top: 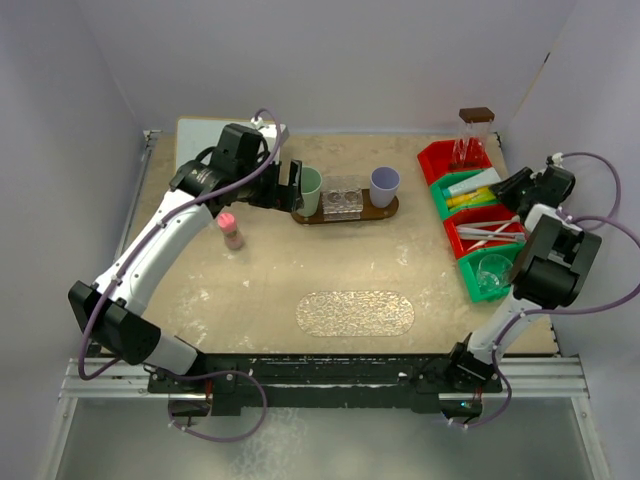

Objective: Prepare toiletry sets of a toothbrush and toothpaste on the tray

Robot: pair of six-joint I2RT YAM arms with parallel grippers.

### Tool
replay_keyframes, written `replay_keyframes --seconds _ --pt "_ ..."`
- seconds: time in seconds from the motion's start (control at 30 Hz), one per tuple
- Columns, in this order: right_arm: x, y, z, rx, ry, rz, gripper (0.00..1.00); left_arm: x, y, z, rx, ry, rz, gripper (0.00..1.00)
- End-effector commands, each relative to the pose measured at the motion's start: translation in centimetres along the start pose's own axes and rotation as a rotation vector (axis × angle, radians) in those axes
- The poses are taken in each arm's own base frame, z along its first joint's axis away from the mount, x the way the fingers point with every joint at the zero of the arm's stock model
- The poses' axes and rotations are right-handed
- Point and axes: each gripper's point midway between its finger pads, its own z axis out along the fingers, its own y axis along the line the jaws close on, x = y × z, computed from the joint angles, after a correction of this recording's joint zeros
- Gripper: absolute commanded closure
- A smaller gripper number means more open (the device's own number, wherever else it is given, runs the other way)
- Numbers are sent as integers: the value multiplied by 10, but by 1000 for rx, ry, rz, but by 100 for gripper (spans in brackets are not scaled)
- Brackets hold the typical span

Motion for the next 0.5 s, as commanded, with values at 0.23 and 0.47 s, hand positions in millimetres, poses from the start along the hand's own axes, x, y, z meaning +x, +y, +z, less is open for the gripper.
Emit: replay_keyframes --seconds 0.23,0.47 --pt "-12 2 -7 -118 56 21 81 -17 -8 -13 36 -49 2 6" --pt "-45 25 -28 -142 -118 -48 93 -18 -11 -26 42 -75 -5 7"
